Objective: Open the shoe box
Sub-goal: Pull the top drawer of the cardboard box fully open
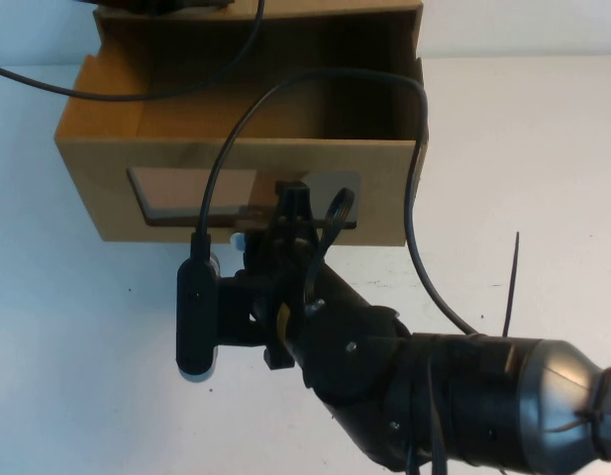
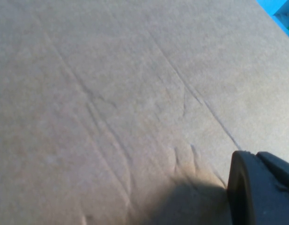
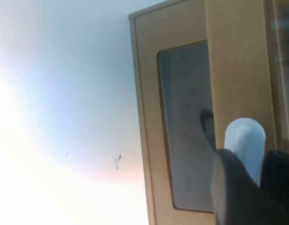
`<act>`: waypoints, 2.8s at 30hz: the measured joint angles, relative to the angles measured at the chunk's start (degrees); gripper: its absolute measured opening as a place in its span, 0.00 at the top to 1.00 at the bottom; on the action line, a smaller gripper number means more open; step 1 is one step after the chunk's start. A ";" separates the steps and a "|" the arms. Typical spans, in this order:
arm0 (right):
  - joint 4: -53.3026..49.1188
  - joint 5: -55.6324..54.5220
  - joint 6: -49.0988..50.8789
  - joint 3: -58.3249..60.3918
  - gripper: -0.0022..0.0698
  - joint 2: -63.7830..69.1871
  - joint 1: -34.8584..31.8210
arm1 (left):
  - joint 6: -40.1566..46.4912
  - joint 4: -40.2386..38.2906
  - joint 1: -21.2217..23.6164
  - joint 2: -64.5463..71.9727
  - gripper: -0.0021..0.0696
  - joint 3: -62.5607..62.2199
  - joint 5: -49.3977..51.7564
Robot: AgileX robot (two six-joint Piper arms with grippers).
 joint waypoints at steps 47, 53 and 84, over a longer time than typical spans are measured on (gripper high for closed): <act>40.21 -4.13 -25.98 0.71 0.18 -17.80 11.52 | -0.44 0.10 0.00 0.10 0.97 -0.39 0.25; 45.43 0.28 -27.81 1.13 0.18 -24.17 14.06 | -0.06 0.76 0.00 -0.62 0.97 -2.90 2.58; 56.47 28.17 -27.96 1.13 0.98 -60.18 14.27 | -16.08 34.12 -0.10 -70.12 0.97 23.22 8.47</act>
